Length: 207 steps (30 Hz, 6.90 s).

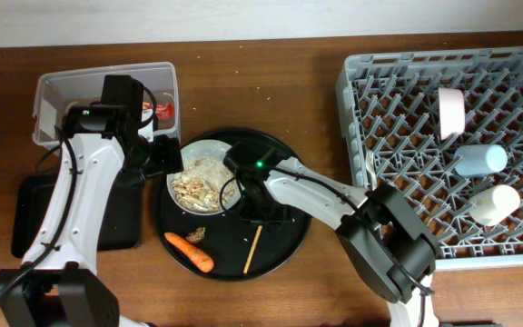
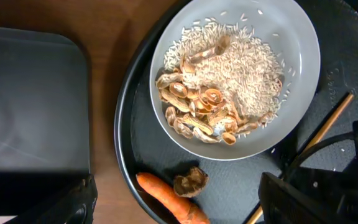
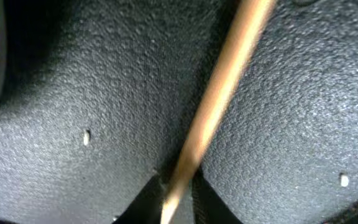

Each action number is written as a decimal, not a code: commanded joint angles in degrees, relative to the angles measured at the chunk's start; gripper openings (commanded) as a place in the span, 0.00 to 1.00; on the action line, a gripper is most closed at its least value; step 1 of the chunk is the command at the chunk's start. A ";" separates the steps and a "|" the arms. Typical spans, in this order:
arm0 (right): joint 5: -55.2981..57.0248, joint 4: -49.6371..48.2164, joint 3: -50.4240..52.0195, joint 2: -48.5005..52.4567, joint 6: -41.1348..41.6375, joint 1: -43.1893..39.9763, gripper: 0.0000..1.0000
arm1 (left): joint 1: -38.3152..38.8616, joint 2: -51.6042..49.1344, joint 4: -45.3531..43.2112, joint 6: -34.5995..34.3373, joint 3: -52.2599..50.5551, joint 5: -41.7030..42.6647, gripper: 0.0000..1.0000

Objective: Sort waste into correct bins and load items into the dishwasher rack
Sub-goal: 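Grasp the wooden chopstick with the right gripper and place it in the rack, then tip the white bowl with the left gripper, pouring rice onto black tray, then grasp the empty white bowl with the right gripper and place in rack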

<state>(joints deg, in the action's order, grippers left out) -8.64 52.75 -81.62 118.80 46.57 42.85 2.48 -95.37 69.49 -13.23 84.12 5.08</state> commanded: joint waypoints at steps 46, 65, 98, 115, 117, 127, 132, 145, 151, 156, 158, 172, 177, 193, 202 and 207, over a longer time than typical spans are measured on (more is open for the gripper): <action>1.62 29.49 -0.35 -34.16 -45.07 -42.12 0.41 | 24.52 -17.18 -12.37 -4.11 -0.94 -1.42 0.81; 1.62 28.94 -0.33 -34.16 -45.07 -42.12 0.41 | 26.51 -23.04 -14.84 -5.60 -7.37 -5.46 0.75; 1.81 30.84 -0.33 -34.18 -45.68 -42.14 0.40 | 6.23 -8.00 4.70 -3.13 6.84 -11.78 0.00; 3.32 31.06 -0.33 -34.18 -45.68 -42.18 0.40 | -38.66 -7.98 13.57 29.83 6.84 55.95 0.00; 3.52 31.06 -0.33 -34.18 -45.66 -42.18 0.40 | -42.16 -8.00 14.19 29.83 6.84 58.58 0.00; 4.39 31.28 -0.33 -34.18 -45.66 -42.18 0.40 | -46.75 -8.68 17.05 39.01 6.78 61.92 0.00; 4.17 31.93 -0.33 -34.18 -45.00 -42.18 0.40 | -40.26 -6.91 21.20 42.12 6.80 60.37 0.00; 2.86 31.26 -0.33 -34.18 -45.00 -42.18 0.40 | 25.40 -6.91 -4.39 6.16 2.97 8.59 0.00; 2.86 31.30 -0.33 -34.18 -45.03 -42.18 0.41 | 28.83 -13.18 -4.44 5.97 3.30 8.61 0.45; -8.35 30.34 -0.33 -34.18 -47.01 -41.92 0.90 | 15.19 -4.66 7.43 5.92 12.31 8.41 0.84; -13.53 25.90 -0.33 -34.12 -45.42 -36.35 0.86 | 5.25 0.31 12.57 5.97 12.31 8.37 0.98; -6.27 -2.38 -0.94 1.53 -18.62 -8.50 0.04 | -14.91 0.83 15.45 5.99 12.31 8.37 0.99; 12.79 13.09 -18.91 -16.28 -28.26 -19.58 0.04 | -14.91 0.83 15.39 5.99 12.31 8.37 0.99; 50.84 17.92 -20.17 -5.11 -21.62 -30.75 0.04 | -14.91 0.83 15.17 5.97 12.31 8.39 0.99; 32.46 26.88 -20.37 -29.49 -22.43 -33.03 0.99 | -14.91 0.83 15.23 5.97 12.28 8.39 0.99; 13.35 34.53 -19.89 -33.20 -35.80 -42.56 0.99 | -3.39 0.83 14.97 -0.81 0.79 9.07 0.99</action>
<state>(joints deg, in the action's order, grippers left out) 11.00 87.33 -101.78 85.45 14.26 1.13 -7.07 -94.56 84.60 -8.23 90.87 13.52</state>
